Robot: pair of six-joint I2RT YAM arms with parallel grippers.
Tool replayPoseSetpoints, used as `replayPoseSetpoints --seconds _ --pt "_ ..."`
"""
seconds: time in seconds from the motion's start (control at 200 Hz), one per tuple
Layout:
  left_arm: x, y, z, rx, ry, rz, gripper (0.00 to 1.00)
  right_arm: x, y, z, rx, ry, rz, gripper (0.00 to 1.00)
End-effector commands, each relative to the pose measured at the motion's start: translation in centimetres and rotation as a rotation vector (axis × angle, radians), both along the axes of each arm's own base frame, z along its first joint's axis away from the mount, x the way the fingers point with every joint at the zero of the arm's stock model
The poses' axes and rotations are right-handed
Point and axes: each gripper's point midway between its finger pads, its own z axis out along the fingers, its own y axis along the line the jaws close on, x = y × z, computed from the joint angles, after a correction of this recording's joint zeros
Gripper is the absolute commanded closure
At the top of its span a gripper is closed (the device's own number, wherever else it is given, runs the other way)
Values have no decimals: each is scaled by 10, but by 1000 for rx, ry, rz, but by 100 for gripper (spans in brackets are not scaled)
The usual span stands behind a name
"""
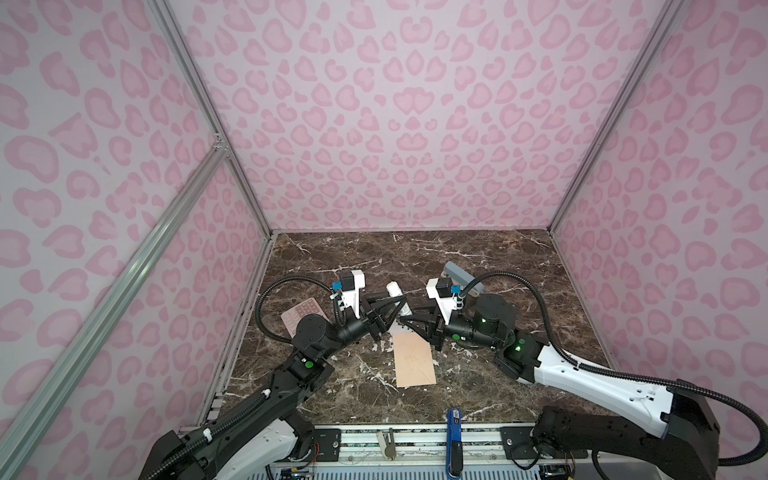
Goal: Place the letter into the envelope and seal it
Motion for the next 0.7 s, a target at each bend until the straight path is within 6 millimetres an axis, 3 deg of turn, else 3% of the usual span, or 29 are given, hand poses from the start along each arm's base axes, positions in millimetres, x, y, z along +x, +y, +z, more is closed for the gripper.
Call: replayPoseSetpoints --seconds 0.0,0.345,0.695 --pt "8 2 -3 30 -5 65 96 26 -13 7 -45 -86 -223 76" --pt "23 4 -13 34 47 182 96 28 -22 16 -179 -274 -546 78" --pt "31 5 -15 11 73 226 96 10 5 10 -342 -422 -657 76"
